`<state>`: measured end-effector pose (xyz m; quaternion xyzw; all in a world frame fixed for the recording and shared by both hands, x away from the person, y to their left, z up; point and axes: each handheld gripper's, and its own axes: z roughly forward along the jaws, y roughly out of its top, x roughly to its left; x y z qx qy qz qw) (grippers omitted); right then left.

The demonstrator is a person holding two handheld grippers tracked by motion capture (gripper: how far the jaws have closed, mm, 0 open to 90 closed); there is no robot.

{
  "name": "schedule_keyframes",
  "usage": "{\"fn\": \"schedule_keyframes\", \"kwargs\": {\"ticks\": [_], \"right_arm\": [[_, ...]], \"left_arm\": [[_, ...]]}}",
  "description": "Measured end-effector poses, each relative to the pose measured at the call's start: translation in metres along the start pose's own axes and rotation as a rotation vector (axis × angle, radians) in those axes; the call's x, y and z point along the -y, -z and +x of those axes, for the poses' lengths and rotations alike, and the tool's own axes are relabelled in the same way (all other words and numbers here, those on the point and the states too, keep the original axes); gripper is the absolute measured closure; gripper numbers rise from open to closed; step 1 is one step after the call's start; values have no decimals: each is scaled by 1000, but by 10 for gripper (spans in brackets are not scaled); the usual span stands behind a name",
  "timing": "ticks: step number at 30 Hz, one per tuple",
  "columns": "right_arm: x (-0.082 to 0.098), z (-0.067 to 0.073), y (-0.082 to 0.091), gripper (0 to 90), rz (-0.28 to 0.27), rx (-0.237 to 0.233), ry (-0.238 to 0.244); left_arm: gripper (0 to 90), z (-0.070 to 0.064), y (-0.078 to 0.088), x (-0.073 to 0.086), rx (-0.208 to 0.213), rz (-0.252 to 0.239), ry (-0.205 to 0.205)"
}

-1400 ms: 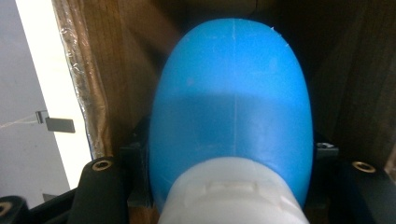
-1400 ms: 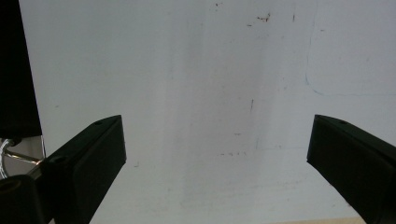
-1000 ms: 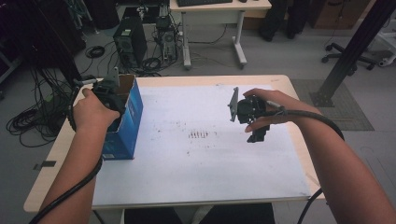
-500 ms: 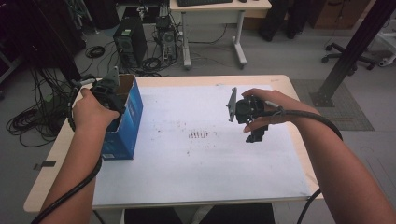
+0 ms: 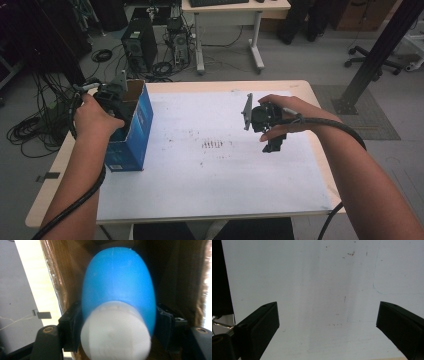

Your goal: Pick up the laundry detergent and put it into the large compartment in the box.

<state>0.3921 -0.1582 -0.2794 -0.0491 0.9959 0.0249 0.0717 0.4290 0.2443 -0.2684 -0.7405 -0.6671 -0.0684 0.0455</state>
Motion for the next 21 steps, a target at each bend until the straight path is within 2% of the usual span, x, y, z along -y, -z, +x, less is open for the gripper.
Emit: {"fn": "schedule_keyframes", "kwargs": {"ticks": [2, 5, 13, 21], "right_arm": [[-1, 1, 0, 43, 3, -1, -5], [-2, 1, 2, 43, 3, 1, -2], [-2, 2, 4, 43, 6, 4, -2], [-2, 4, 6, 43, 2, 9, 0]], "left_arm": [[279, 2, 3, 1, 26, -12, 7], [257, 3, 5, 1, 37, -13, 14], [232, 3, 15, 4, 25, -31, 16], [187, 2, 23, 5, 34, -47, 15]]}}
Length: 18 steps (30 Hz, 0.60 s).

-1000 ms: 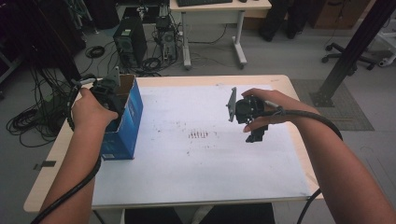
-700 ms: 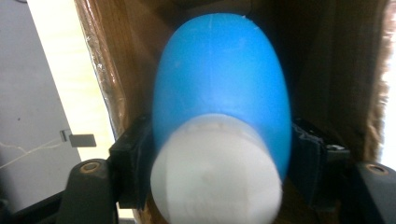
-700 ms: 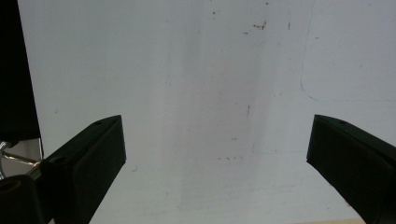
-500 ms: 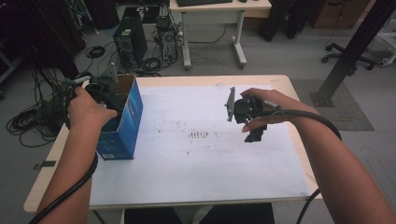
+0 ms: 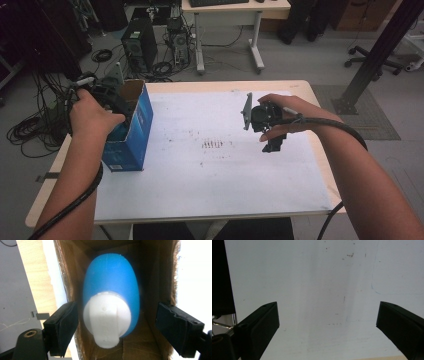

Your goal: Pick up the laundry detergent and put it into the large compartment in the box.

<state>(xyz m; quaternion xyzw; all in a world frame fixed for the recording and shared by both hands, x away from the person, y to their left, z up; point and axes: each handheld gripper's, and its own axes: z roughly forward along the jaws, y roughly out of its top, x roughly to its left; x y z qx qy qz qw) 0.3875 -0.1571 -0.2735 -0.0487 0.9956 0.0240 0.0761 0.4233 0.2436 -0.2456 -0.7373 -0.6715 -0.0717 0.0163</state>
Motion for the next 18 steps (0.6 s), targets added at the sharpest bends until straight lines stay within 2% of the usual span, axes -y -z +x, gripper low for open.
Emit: {"fn": "schedule_keyframes", "kwargs": {"ticks": [9, 18], "right_arm": [[3, 2, -1, 43, -3, 1, -3], [5, 3, 0, 43, -7, 3, -2]], "left_arm": [[104, -1, 7, 1, -2, -25, -19], [34, -7, 17, 2, -9, -51, -58]]}}
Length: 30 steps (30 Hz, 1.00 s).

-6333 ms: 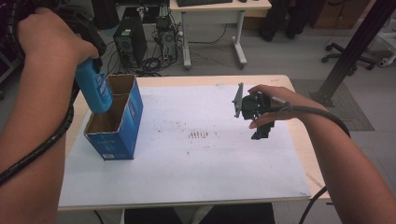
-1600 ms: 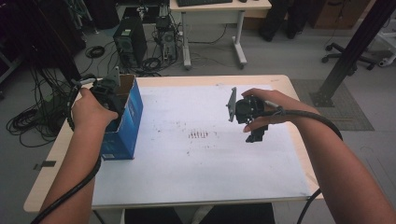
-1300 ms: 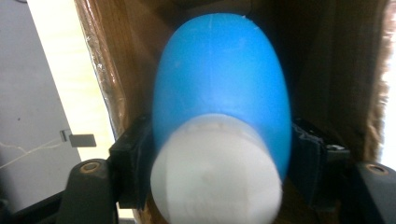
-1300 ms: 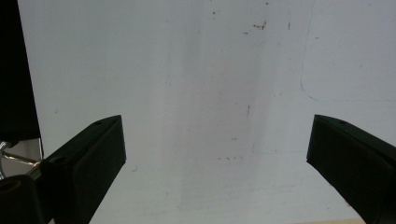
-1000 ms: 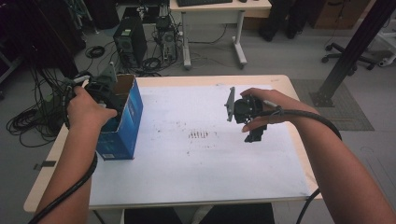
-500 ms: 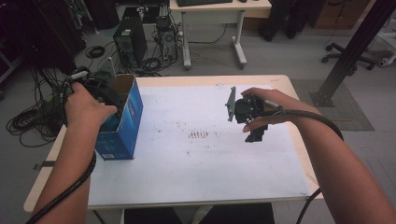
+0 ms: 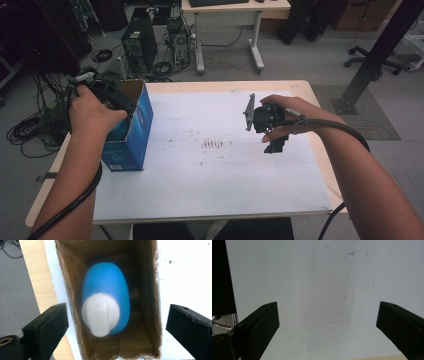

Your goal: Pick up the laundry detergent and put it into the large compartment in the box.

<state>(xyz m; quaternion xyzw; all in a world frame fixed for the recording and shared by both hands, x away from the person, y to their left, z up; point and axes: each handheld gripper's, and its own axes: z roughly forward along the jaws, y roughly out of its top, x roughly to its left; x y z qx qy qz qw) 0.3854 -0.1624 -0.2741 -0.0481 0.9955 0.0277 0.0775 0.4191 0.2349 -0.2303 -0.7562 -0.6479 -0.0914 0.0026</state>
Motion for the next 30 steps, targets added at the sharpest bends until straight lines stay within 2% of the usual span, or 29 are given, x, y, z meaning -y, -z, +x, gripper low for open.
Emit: {"fn": "schedule_keyframes", "kwargs": {"ticks": [7, 20, 22, 30], "right_arm": [[2, 1, 0, 43, 1, 0, -3], [4, 2, 3, 43, 6, 4, -14], [5, 2, 3, 43, 4, 3, -12], [8, 1, 1, 43, 9, -2, -27]], "left_arm": [[2, -8, 4, 0, -6, -14, -44], [2, -32, 30, -11, -18, -55, -181], [2, -35, 34, -13, -4, -54, -205], [2, -54, 45, -24, 69, -44, -345]]}}
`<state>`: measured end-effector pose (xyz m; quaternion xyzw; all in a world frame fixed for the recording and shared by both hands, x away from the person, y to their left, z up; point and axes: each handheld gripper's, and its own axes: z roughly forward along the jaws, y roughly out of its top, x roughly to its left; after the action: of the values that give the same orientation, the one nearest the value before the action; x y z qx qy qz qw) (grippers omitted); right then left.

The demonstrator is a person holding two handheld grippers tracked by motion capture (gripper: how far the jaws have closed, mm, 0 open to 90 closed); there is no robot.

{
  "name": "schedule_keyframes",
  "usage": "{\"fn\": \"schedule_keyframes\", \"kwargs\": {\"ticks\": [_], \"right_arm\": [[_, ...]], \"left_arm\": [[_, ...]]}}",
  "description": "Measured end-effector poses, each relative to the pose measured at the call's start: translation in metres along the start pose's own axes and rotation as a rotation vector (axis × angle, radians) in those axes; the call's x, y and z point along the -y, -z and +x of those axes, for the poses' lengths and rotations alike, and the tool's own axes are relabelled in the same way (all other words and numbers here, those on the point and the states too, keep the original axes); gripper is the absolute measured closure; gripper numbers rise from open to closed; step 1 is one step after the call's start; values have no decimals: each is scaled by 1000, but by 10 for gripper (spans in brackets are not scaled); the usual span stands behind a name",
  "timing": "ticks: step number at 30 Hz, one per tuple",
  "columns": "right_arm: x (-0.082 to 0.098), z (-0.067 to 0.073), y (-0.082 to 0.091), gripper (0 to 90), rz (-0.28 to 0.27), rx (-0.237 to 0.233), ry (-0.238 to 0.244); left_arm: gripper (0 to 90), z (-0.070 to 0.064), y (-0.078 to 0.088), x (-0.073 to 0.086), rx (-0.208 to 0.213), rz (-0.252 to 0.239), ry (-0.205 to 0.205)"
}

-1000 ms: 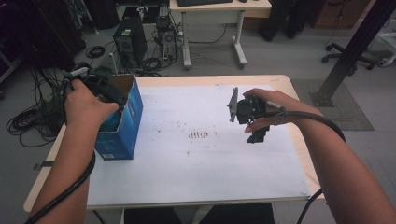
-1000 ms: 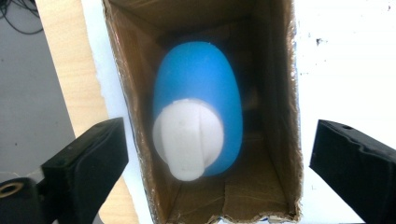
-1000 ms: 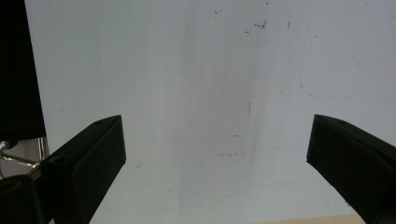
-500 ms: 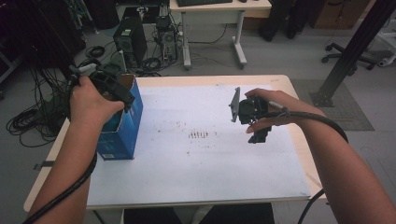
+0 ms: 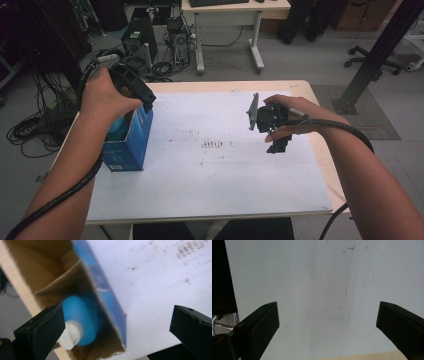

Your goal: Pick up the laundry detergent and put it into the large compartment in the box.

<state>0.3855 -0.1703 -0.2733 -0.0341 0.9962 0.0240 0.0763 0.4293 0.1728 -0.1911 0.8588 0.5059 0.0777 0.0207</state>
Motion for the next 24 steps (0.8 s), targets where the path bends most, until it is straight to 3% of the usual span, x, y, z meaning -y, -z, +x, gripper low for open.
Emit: {"fn": "schedule_keyframes", "kwargs": {"ticks": [9, 13, 18, 21, 24], "right_arm": [[3, -3, 2, 43, 3, -1, -6], [5, -4, 2, 43, 2, -2, -10], [7, -5, 0, 43, 5, -6, -16], [8, -5, 0, 43, 4, -6, -17], [9, -6, 0, 43, 4, -7, -18]], "left_arm": [[2, -16, 8, -17, 83, 5, -146], [2, -24, 9, -25, 95, 20, -219], [2, -31, 7, -36, 96, 36, -259], [2, -37, 8, -40, 112, 24, -316], [2, -47, 8, -44, 108, 12, -410]]}}
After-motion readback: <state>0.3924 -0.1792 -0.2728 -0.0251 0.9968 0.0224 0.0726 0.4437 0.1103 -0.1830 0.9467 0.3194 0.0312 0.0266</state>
